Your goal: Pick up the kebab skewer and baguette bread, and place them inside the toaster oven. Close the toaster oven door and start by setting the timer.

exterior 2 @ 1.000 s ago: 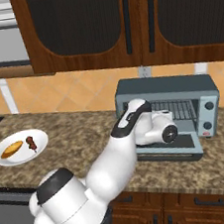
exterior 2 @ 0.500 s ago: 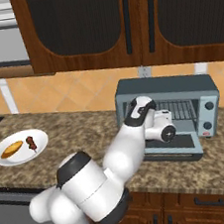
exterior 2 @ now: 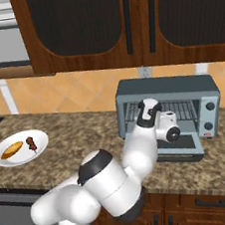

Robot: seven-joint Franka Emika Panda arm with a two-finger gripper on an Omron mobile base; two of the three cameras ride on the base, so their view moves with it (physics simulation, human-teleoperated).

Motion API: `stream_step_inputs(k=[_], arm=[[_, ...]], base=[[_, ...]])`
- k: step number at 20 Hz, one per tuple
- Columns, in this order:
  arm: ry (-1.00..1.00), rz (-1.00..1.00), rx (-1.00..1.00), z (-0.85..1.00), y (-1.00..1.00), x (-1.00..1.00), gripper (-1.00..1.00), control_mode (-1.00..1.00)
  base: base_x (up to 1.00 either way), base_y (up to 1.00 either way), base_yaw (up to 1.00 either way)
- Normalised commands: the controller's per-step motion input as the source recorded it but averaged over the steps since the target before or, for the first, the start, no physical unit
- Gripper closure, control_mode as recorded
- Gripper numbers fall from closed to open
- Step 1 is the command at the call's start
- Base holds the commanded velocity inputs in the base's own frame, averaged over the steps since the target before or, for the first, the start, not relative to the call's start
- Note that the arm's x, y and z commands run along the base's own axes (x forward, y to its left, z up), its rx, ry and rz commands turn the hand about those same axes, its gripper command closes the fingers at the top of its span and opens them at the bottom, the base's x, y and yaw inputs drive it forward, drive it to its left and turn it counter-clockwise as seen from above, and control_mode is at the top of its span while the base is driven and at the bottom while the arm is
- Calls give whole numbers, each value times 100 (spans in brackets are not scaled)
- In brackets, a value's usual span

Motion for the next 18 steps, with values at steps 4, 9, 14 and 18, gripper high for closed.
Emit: stream_step_inputs(k=[4,9,14,18], arm=[[-1,0,-2,-12,-4,23,-100,-100],[1,0,-7,-55,-18,-13,-100,-100],[9,-1,-14,-87,-10,-85,-100,-100],[22,-2,-11,-76,-2,-100,-100,-100]], base=[[0,0,0],[0,0,0],[0,0,0],[0,0,0]])
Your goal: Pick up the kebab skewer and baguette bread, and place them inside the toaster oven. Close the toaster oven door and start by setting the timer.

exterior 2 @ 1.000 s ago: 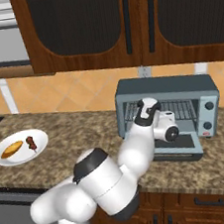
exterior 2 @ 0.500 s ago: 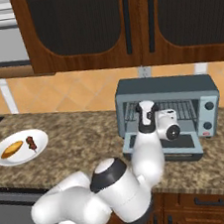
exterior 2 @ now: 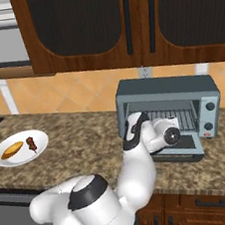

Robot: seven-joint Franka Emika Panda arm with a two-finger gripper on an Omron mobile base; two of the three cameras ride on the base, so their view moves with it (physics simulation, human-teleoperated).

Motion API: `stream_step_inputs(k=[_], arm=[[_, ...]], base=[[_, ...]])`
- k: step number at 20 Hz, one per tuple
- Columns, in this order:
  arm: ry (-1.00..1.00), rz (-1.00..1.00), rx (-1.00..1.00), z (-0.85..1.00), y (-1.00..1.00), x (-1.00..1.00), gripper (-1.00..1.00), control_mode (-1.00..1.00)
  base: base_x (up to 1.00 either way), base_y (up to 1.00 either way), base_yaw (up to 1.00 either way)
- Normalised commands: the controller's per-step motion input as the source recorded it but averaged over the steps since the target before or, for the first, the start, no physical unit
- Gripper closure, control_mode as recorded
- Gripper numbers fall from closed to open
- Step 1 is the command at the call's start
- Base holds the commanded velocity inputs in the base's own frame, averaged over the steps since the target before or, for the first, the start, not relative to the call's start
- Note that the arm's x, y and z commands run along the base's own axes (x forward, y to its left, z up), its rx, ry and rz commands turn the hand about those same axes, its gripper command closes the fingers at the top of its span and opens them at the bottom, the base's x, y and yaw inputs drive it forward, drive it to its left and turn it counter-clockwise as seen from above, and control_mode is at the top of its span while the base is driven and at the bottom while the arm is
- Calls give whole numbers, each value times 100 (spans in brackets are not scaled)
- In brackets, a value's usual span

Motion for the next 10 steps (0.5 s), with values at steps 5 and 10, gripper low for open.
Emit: stream_step_inputs(k=[5,10], arm=[[28,-1,-5,-52,-21,-96,-100,-100],[18,0,2,0,-33,-97,-100,-100]], base=[[0,0,0],[0,0,0]])
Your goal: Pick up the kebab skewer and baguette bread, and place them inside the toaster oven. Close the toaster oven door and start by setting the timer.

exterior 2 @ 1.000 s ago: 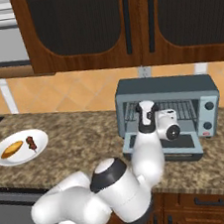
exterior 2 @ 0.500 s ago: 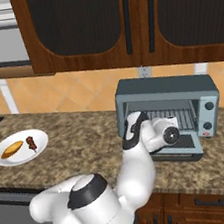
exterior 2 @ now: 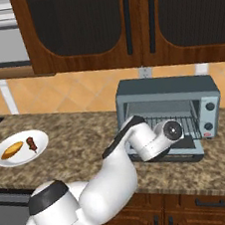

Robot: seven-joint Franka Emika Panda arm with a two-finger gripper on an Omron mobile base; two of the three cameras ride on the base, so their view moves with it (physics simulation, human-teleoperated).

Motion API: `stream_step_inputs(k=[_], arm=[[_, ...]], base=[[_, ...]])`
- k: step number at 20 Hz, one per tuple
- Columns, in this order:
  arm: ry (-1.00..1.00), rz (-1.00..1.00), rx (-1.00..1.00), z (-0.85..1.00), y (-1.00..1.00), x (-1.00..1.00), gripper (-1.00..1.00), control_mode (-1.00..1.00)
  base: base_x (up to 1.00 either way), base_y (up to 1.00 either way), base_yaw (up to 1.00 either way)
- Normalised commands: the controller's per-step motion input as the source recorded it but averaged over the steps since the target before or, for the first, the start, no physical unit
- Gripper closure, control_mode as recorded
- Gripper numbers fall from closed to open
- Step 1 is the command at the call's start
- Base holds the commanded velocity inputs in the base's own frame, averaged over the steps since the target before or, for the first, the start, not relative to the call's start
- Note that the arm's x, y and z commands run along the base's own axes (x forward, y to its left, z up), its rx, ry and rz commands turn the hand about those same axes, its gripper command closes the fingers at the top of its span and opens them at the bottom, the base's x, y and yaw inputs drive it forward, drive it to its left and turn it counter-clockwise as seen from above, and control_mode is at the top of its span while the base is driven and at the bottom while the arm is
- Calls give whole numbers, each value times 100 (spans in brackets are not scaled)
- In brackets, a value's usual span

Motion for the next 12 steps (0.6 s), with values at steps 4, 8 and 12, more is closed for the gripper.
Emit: stream_step_inputs(k=[4,8,12], arm=[[1,0,9,92,34,-92,-100,-100],[3,-1,-5,29,100,-35,-100,-100],[16,-5,-6,19,100,0,-100,-100]], base=[[0,0,0],[0,0,0],[0,0,0]])
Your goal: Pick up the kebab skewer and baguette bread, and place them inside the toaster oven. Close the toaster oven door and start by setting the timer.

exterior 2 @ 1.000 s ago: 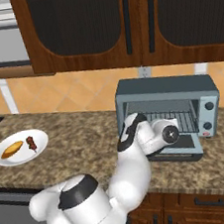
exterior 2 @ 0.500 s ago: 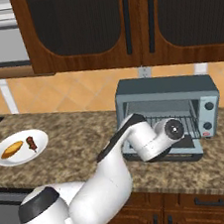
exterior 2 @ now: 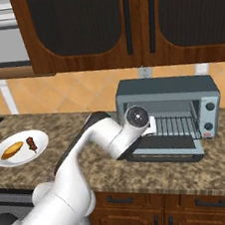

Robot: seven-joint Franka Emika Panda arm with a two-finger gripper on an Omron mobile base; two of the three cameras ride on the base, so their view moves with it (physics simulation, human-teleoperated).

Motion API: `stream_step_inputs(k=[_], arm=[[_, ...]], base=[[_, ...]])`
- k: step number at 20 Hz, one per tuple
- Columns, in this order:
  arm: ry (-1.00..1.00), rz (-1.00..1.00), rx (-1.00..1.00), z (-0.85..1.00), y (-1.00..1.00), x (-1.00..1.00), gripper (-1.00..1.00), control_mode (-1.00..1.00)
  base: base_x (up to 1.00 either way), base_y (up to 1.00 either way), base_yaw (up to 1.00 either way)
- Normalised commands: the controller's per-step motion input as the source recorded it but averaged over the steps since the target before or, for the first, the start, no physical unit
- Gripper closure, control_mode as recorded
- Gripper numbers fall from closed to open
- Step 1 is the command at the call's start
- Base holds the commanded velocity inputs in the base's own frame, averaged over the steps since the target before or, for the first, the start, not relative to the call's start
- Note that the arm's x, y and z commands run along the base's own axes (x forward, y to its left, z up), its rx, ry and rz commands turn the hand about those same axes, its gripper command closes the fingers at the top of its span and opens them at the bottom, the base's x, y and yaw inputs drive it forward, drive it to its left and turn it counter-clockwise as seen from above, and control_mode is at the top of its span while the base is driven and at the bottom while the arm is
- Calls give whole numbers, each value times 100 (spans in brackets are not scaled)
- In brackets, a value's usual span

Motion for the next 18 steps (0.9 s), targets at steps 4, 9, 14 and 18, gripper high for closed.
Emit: stream_step_inputs(k=[4,9,14,18], arm=[[18,0,-10,0,100,0,-100,-100],[13,0,-6,0,100,0,-100,-100],[7,0,-7,0,100,0,-100,-100],[15,14,-7,6,100,0,-100,-100]], base=[[0,0,0],[0,0,0],[0,0,0],[0,0,0]])
